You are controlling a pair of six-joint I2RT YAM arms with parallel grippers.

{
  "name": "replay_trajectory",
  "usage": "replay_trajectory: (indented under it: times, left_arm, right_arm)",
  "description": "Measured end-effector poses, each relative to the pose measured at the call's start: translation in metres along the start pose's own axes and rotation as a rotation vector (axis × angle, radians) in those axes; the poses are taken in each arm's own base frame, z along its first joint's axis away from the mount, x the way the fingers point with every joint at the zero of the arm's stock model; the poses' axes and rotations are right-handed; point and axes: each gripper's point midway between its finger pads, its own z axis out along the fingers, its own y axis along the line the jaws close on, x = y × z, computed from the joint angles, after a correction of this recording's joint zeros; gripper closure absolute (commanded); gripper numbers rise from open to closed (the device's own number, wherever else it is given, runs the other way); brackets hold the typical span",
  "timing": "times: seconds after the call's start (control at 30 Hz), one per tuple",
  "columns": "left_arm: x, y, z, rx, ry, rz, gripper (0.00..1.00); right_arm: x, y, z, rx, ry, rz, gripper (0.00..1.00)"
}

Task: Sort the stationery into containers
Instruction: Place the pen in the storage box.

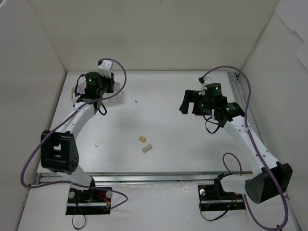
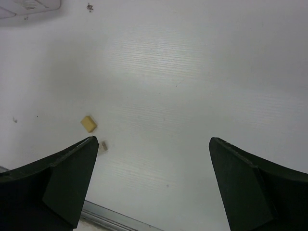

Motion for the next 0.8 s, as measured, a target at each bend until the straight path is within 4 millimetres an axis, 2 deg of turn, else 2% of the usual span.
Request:
replay_trajectory:
  times: [0.1, 0.3, 0.53, 0.8]
  left_arm:
    - [-0.007, 0.036, 0.031, -0.093, -0.027, -0.074, 1.00]
    - [0.013, 0.068, 0.075, -0.165, -0.024, -0.171, 1.00]
    - [0.045, 0.084, 0.096, -0.219, 0.004, -0.230, 1.00]
    - [0.054, 0.089, 0.101, -0.252, -0.070, -0.254, 1.00]
  right_arm:
    - [0.002, -0.012, 0.004, 0.032, -0.004, 0.003, 0.02]
    - [-0.006, -0.032, 0.006, 0.071, -0.036, 0.012, 0.02]
    - [-0.007, -0.049, 0.013, 0.086, -0.036, 0.032, 0.02]
    - [0.011, -0.069, 0.029, 0.089, 0.018, 0.066, 0.02]
